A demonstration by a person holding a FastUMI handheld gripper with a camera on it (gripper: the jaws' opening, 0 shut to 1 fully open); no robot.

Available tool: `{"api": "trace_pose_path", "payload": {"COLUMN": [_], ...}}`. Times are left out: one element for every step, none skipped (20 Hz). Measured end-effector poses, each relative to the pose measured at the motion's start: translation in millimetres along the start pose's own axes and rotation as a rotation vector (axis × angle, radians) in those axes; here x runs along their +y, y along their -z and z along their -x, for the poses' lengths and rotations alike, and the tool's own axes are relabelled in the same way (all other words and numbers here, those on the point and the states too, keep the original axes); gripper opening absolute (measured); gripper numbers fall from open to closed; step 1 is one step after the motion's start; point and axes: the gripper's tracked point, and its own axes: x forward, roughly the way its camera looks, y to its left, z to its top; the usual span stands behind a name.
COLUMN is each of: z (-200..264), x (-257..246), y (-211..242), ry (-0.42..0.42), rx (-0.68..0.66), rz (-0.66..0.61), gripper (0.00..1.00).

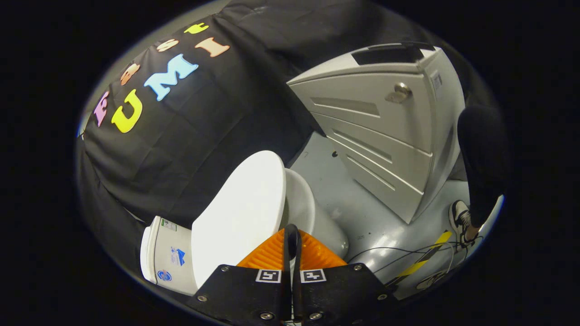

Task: Open the toilet lid.

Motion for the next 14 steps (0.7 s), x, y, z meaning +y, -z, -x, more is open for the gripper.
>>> {"api": "trace_pose_path", "payload": {"z": [5,11,15,19,24,30,34,39,44,49,54,59,64,69], "x": [7,13,19,26,31,38,45,52,60,68,76,85,93,102], "y": [-5,-9,-13,-17,-20,-23,-27,-31,-35,-37,-41,-43,-46,-48], "ry": [-0.004,-0.005,-0.004,-0.004,-0.005,-0.009,-0.013,-0.018,-0.021,-0.023,-0.026,-0.029,-0.033,-0.037], "rx": [-0.007,-0.014,-0.020,-0.026,-0.032,-0.040,-0.046,-0.054,-0.061,-0.070,-0.079,-0.088,-0.098,-0.105], "rz": [0.017,0.033,0.050,0.072,0.092,0.112,0.128,0.146,0.167,0.190,0.212,0.233,0.253,0.272], "gripper": [0.01,0.01,0.01,0.01,0.01,0.01,0.01,0.01,0.01,0.01,0.01,0.01,0.01,0.01]}}
